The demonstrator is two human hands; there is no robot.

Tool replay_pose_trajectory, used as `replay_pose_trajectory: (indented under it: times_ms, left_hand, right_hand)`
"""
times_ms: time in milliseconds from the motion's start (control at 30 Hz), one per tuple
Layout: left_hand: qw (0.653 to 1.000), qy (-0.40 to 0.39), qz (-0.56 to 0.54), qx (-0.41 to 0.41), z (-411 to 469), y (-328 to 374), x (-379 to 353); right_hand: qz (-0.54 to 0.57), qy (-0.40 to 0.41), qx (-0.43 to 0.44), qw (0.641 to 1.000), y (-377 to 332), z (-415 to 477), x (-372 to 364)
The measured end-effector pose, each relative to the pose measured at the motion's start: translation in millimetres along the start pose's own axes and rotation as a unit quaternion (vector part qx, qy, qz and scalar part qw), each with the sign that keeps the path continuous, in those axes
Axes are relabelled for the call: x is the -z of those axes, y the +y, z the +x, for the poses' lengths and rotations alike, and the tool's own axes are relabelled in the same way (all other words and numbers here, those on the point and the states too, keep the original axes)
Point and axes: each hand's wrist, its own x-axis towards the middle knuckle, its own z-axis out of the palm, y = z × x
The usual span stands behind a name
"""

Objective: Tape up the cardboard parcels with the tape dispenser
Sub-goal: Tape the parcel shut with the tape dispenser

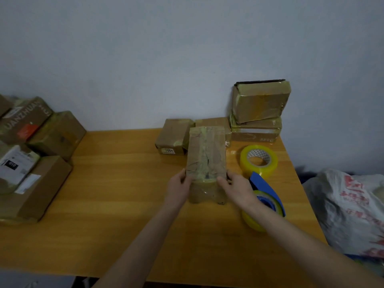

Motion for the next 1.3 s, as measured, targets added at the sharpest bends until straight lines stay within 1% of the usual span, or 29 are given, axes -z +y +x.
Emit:
replay_pose_trajectory:
  times_ms: [33,100,133,233,333,400,467,533,600,667,767,833,933,1033,1100,1200,1300]
  left_hand:
    - [1.0,0.016,0.02,-0.006,-1,-4,5]
    - [0.993,0.056,0.102,-0.022,-3,-12,11]
    - [0.991,0.058,0.117,-0.032,-3,-13,12]
    - [0.996,0.024,0.069,-0.046,-1,-16,12]
    - [0.998,0.019,0.041,-0.054,-2,-20,13]
    - [0.996,0.028,0.044,-0.066,0,-24,13]
    - [0.992,0.048,0.083,-0.086,2,-28,11]
    - [0.982,0.079,0.136,-0.101,4,-29,8]
    - [0.977,0.098,0.159,-0.101,7,-30,3]
    - [0.971,0.084,0.205,-0.091,10,-30,0]
    - [0.958,0.035,0.268,-0.095,16,-34,7]
    - [0.96,0.015,0.252,-0.117,19,-34,9]
    - [0.961,0.007,0.238,-0.138,18,-27,2]
    - [0.955,0.046,0.248,-0.155,19,-25,-2]
    - [0.959,0.059,0.217,-0.171,16,-28,-2]
    - [0.963,0.053,0.19,-0.183,17,-36,-2]
    - [0.978,0.003,0.12,-0.173,15,-44,4]
  right_hand:
    - [-0.006,-0.002,0.0,1.0,3,0,4]
    - [-0.032,0.011,0.002,0.999,8,1,9]
    - [-0.034,0.016,0.003,0.999,9,1,9]
    - [0.023,0.022,-0.003,0.999,10,3,5]
    - [0.088,0.031,-0.02,0.995,13,3,1]
    - [0.082,0.046,-0.013,0.995,15,1,-1]
    - [0.069,0.062,0.011,0.996,15,-1,-2]
    - [0.022,0.073,0.044,0.996,15,-1,-3]
    - [-0.042,0.088,0.067,0.993,16,1,-3]
    - [-0.108,0.091,0.048,0.989,18,2,-2]
    - [-0.188,0.072,0.02,0.979,18,4,-2]
    - [-0.205,0.081,0.035,0.975,14,7,-5]
    - [-0.233,0.099,0.048,0.966,2,13,-9]
    - [-0.264,0.119,0.058,0.955,2,15,-9]
    - [-0.264,0.111,0.075,0.955,8,15,-8]
    - [-0.257,0.103,0.091,0.957,15,15,-9]
    - [-0.199,0.053,0.091,0.974,18,15,0]
